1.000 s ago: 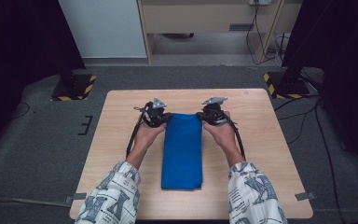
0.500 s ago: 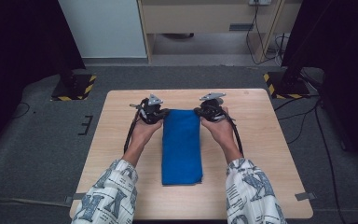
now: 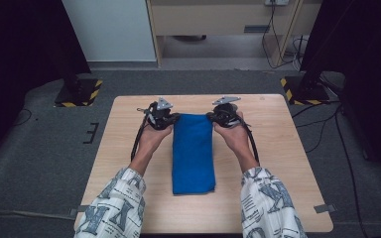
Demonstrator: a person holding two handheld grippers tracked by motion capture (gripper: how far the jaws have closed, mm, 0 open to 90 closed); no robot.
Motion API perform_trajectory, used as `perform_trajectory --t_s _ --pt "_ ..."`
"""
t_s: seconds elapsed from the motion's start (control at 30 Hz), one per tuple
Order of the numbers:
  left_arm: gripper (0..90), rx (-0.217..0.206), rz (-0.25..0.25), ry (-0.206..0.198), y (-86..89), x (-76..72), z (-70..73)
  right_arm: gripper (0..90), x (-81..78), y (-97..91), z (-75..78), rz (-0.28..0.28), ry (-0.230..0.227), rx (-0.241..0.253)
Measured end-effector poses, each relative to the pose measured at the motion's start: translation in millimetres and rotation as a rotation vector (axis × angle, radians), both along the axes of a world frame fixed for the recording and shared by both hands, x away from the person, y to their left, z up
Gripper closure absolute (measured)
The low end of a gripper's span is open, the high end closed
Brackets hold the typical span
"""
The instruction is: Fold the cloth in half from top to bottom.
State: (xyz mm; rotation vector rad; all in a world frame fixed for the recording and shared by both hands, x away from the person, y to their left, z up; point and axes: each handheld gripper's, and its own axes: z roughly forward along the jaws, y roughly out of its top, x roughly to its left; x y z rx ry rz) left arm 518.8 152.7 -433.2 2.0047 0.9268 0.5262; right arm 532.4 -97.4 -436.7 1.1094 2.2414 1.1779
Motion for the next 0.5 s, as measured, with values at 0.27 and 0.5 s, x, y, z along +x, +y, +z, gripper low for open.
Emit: perform_trajectory --t_s 0.27,0.5 --pt "86.7 0.013 -0.008 -0.001 -2.9 -2.1 1.4 87.8 -3.9 -4.7 -0.1 0.003 -0.006 0.016" --pt "86.6 0.012 -0.003 -0.001 0.0 -4.4 1.1 87.8 -6.9 -2.2 0.2 0.013 -0.012 0.014"
